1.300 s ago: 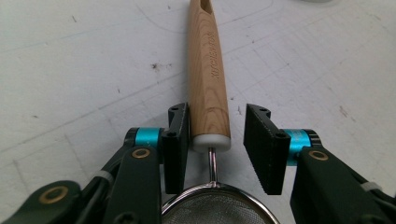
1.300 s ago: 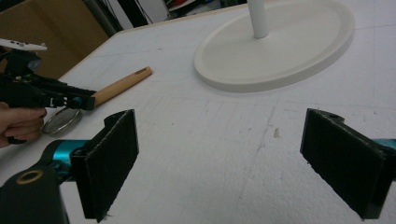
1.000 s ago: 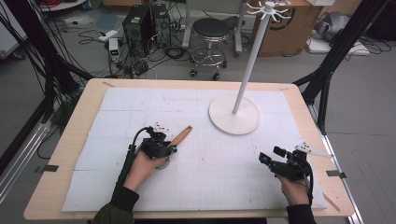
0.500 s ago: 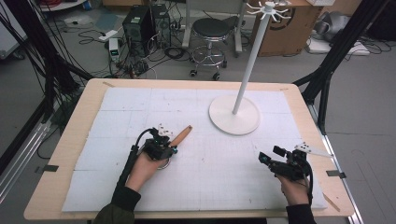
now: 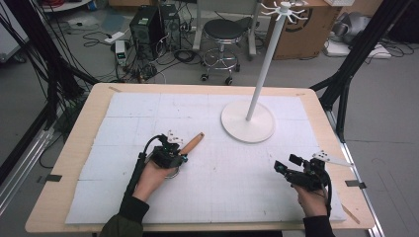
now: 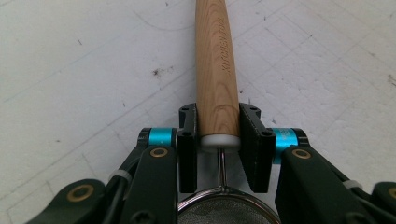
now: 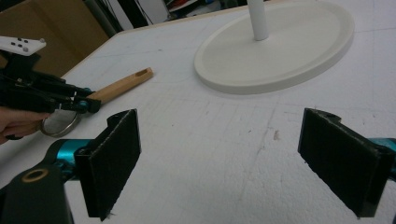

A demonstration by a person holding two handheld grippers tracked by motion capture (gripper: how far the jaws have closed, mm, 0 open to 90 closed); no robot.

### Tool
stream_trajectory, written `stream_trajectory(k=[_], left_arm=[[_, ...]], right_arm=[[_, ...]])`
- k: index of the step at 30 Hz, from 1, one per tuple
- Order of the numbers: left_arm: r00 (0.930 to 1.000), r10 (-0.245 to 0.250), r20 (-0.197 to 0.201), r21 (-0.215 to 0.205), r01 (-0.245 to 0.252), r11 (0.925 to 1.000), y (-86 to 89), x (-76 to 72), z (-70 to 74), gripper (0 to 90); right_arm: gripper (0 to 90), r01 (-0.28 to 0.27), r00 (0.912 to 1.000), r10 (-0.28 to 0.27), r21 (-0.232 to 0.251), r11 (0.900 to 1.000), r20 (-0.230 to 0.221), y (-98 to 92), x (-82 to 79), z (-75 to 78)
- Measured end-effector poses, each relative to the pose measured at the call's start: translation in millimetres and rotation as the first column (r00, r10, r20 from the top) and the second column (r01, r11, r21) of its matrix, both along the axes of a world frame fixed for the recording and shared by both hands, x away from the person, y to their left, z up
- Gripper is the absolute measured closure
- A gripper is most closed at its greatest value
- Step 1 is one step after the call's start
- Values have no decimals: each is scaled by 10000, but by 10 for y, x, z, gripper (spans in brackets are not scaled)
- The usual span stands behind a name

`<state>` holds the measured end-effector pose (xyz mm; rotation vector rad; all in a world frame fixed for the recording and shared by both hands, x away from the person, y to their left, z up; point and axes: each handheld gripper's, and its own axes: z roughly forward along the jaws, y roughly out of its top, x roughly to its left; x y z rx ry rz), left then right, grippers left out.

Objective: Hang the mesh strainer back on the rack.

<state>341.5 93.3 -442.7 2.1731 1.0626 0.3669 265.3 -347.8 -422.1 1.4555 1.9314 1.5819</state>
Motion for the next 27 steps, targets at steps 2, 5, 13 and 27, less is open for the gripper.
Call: stream_trajectory(k=[2,5,13,27], left_arm=[[9999,46,-89,-198,-48,9998,23,9,0,709],[9998,176,-69,-515,-179,9985,57,18,0,709],[9993,372,14,-1623,-365,9861,198,26,67,714],[9981,108,605,-3338,100,9426,233,-4,157,715]], right_arm=[[126,13,10000,-13,6,10000,-35,0,-2,1],[125,-5,10000,5,-6,10000,-7,-4,-1,-2],[123,76,10000,-75,97,9999,-37,-27,-7,-1],[123,100,9999,-99,60,9999,-25,-39,-6,-3]])
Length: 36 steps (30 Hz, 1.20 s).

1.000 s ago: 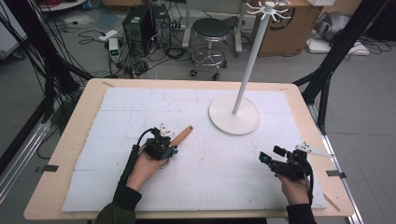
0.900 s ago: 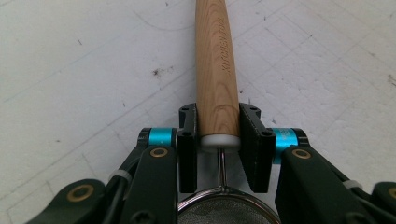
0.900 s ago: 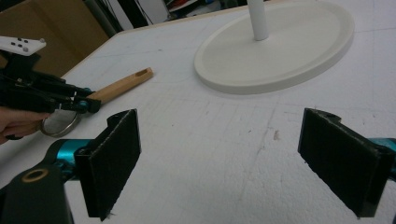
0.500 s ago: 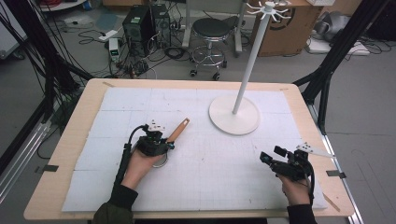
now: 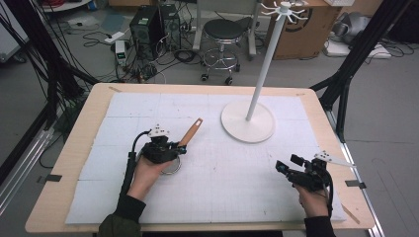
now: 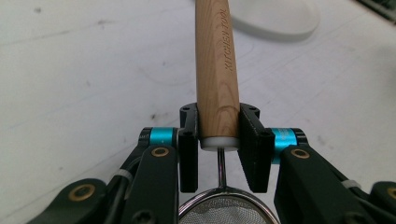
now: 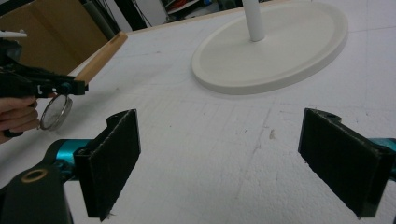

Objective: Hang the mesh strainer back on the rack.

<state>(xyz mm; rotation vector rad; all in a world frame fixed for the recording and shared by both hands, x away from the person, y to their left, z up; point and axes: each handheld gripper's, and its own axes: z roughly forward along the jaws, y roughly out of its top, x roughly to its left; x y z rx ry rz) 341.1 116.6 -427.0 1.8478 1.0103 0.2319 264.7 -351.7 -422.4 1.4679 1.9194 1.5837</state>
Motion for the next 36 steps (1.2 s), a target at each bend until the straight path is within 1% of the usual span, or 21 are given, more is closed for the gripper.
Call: stream_trajectory(k=[3,5,7,8,10,12,14,16,18,19,20,21,22,24,26,28,31,32,34,35,36], left_arm=[[9999,-127,63,-508,130,9986,-8,-8,38,715],[9998,-121,129,-487,127,9987,-25,-8,64,714],[9999,-150,32,-828,152,9965,-30,-8,87,715],[9999,-137,53,-909,141,9958,-37,-11,114,714],[9996,-164,219,-910,183,9957,-52,-15,172,714],[9996,-127,272,-1205,159,9926,-64,-8,220,714],[9994,-77,352,-1336,124,9910,-79,9,256,714],[9993,-88,372,-1668,149,9859,-103,33,280,714],[9992,-52,386,-2193,135,9756,-112,56,284,714],[9993,-80,362,-2324,162,9725,-114,65,284,714],[9991,-20,414,-2274,114,9737,-129,76,293,714],[9986,24,526,-2134,88,9769,-142,79,313,714],[9980,-14,625,-2229,153,9747,-154,82,335,714],[9962,-85,867,-2541,304,9667,-186,82,398,714],[9925,-131,1218,-2745,464,9605,-232,78,477,714],[9880,-152,1539,-2796,583,9583,-281,74,562,714],[9812,-255,1911,-2979,827,9510,-360,79,677,714],[9786,-269,2040,-3088,904,9468,-395,88,727,714],[9754,-318,2181,-3180,1019,9426,-455,115,798,714],[9738,-274,2256,-3328,1035,9373,-482,127,823,714],[9722,-227,2330,-3555,1069,9286,-499,139,835,714]], right_arm=[[123,-25,10000,25,-1,10000,-17,2,-1,2],[124,-40,10000,40,3,10000,-29,4,-2,3],[124,-55,10000,55,-14,10000,-35,6,1,2],[123,-54,10000,54,-3,10000,-57,6,1,1],[123,-50,10000,50,-19,10000,-23,1,10,-3],[123,-46,9999,46,-13,10000,-95,3,12,-10],[123,-75,9999,75,-61,10000,-84,2,18,-17],[123,-92,9999,92,-71,9999,-117,7,19,-19],[123,-120,9999,119,-80,9999,-81,14,24,-24],[122,-162,9999,162,-86,9998,-33,18,26,-26],[120,-178,9998,178,-66,9998,-21,23,25,-26],[120,-190,9998,190,-60,9998,11,31,25,-27],[120,-235,9997,235,-108,9997,3,34,29,-30],[120,-281,9996,281,-99,9996,-22,44,35,-40],[119,-294,9996,294,-87,9995,-58,50,38,-48],[120,-297,9995,297,-56,9995,-51,51,36,-54],[120,-339,9994,339,0,9994,-10,61,32,-53],[120,-353,9994,353,5,9994,2,64,34,-54],[120,-388,9992,388,49,9992,-21,74,41,-64],[120,-422,9991,422,33,9991,-29,75,45,-69],[120,-439,9990,440,50,9990,-32,78,46,-73]])
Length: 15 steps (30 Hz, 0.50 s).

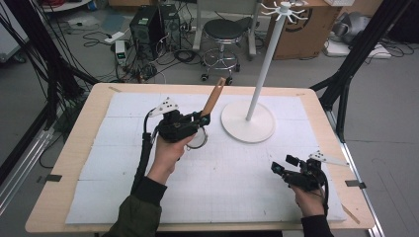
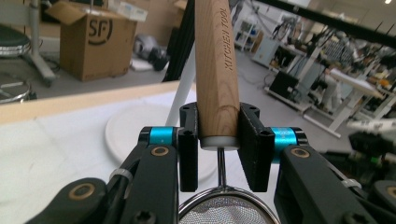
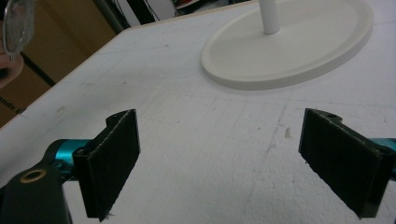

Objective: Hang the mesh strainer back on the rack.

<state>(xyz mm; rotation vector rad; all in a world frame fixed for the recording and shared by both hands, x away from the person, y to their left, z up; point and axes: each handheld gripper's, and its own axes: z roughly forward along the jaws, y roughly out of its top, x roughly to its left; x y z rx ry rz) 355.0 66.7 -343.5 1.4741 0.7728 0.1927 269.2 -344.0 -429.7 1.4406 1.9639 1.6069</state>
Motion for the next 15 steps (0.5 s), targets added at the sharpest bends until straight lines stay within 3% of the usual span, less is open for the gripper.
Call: stream_trajectory(k=[3,4,8,12,15], left_arm=[[9993,-16,366,-364,30,9993,-65,41,2,714],[9995,-62,319,-587,81,9982,-87,58,-6,714],[9998,-96,172,-787,110,9968,-155,124,2,714],[9990,-213,386,-1201,258,9924,-221,146,84,714],[9969,-318,725,-1051,393,9937,-286,169,183,714]], right_arm=[[120,-34,10000,34,33,10000,-61,7,-2,-8],[120,-54,10000,54,57,10000,-9,5,0,-11],[120,-46,9999,48,181,9998,-106,8,-3,-7],[120,-57,10000,58,207,9998,-71,15,0,-12],[120,-100,9999,102,190,9998,-79,24,2,-16]])
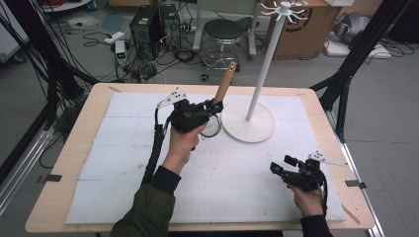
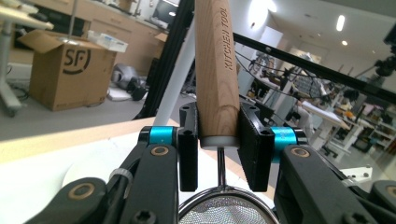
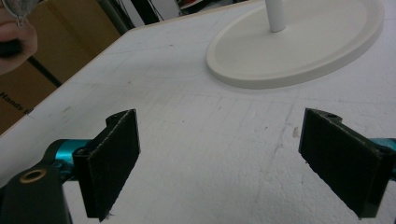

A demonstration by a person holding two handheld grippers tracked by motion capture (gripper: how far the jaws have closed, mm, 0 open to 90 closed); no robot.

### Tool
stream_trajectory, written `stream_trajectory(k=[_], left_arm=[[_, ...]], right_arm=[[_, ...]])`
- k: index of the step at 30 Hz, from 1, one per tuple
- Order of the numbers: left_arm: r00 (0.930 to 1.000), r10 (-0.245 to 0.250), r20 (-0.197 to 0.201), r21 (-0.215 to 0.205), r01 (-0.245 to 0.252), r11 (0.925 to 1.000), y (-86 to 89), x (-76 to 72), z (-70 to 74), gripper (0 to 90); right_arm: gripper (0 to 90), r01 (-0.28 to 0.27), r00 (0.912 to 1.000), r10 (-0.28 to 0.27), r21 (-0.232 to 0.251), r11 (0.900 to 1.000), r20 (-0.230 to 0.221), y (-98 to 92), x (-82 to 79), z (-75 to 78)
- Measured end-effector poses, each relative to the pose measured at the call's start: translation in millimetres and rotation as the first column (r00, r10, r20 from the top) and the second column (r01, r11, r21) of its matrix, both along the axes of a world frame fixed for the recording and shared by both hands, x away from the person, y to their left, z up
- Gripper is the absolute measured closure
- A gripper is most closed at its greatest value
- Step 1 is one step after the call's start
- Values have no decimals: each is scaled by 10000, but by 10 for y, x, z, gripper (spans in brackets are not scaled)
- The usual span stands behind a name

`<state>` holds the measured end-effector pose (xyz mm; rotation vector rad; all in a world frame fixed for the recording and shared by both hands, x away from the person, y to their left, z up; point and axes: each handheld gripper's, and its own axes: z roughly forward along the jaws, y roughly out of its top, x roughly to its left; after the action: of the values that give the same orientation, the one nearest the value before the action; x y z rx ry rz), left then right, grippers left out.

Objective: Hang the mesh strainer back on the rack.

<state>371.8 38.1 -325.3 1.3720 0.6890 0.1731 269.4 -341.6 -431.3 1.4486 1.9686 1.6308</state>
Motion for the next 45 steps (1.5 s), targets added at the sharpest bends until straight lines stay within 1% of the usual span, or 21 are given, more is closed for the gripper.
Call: stream_trajectory(k=[3,5,6,8,9,10,12,14,16,17,18,19,22,26,33,35,38,40,41,42,45], left_arm=[[9998,-134,159,-149,137,9998,-58,34,126,714],[9992,-164,376,-217,172,9996,-99,51,217,714],[9987,-173,474,-214,183,9996,-117,61,255,714],[9981,-102,613,8,102,9999,-163,85,319,714],[9980,-117,626,-1,117,9999,-181,94,337,713],[9978,-184,637,-108,192,9998,-201,105,361,713],[9975,-187,676,-162,199,9997,-238,116,399,714],[9971,-242,716,-255,261,9993,-272,132,430,714],[9969,-236,749,-263,256,9993,-309,142,461,713],[9965,-251,800,-279,274,9992,-320,150,474,713],[9967,-261,764,-393,292,9988,-327,154,486,713],[9966,-264,782,-446,299,9986,-337,162,499,714],[9961,-306,826,-505,348,9981,-373,177,545,714],[9939,-403,1030,-623,469,9970,-437,192,617,714],[9912,-515,1222,-606,592,9964,-554,239,770,713],[9902,-582,1266,-514,651,9966,-576,253,815,713],[9895,-649,1289,-579,729,9957,-613,277,865,714],[9888,-662,1339,-533,739,9958,-648,289,893,713],[9885,-715,1336,-584,798,9951,-665,296,903,713],[9886,-686,1342,-565,768,9954,-681,304,909,713],[9890,-551,1369,-308,598,9977,-720,338,921,713]], right_arm=[[120,-11,10000,11,24,10000,25,0,3,-6],[120,9,10000,-9,39,10000,17,-8,6,-6],[120,2,10000,-2,56,10000,33,-12,8,-7],[120,28,10000,-28,140,9999,0,-18,7,-5],[120,1,10000,-2,113,9999,55,-26,11,-8],[120,-9,10000,9,141,9999,8,-27,9,-6],[120,-33,10000,34,227,9997,-49,-30,11,-7],[120,-69,10000,68,244,9997,19,-35,19,-9],[119,-55,10000,57,316,9995,-62,-36,18,-9],[120,-68,10000,67,289,9996,23,-42,22,-12],[120,-46,10000,48,328,9995,-44,-44,19,-10],[120,-41,10000,41,314,9995,9,-52,22,-12],[120,-42,10000,41,382,9993,16,-62,19,-11],[120,-40,10000,40,476,9989,8,-71,19,-6],[120,-50,10000,48,535,9986,30,-74,23,-4],[120,-31,10000,28,535,9986,57,-85,21,-3],[120,35,10000,-36,597,9982,8,-106,15,-2],[120,63,10000,-65,625,9980,30,-120,15,0],[120,66,10000,-70,645,9979,66,-124,16,0],[120,69,9999,-74,645,9979,76,-127,17,0],[120,40,9999,-46,683,9977,91,-131,29,-2]])
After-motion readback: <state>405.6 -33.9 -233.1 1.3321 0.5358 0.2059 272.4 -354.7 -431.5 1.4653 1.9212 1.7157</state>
